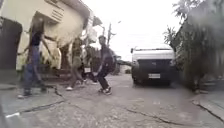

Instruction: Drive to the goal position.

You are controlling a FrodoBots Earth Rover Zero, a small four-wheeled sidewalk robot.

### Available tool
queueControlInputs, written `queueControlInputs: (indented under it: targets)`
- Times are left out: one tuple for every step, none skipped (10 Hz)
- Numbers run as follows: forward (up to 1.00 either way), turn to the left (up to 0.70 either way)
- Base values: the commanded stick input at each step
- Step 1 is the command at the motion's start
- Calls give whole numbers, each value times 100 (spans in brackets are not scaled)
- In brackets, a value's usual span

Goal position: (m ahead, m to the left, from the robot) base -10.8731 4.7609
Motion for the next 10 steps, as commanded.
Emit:
queueControlInputs:
  targets:
    - [0,0]
    - [0,0]
    - [0,0]
    - [-6,0]
    - [-6,0]
    - [2,0]
    - [20,8]
    - [70,35]
    - [70,35]
    - [70,35]
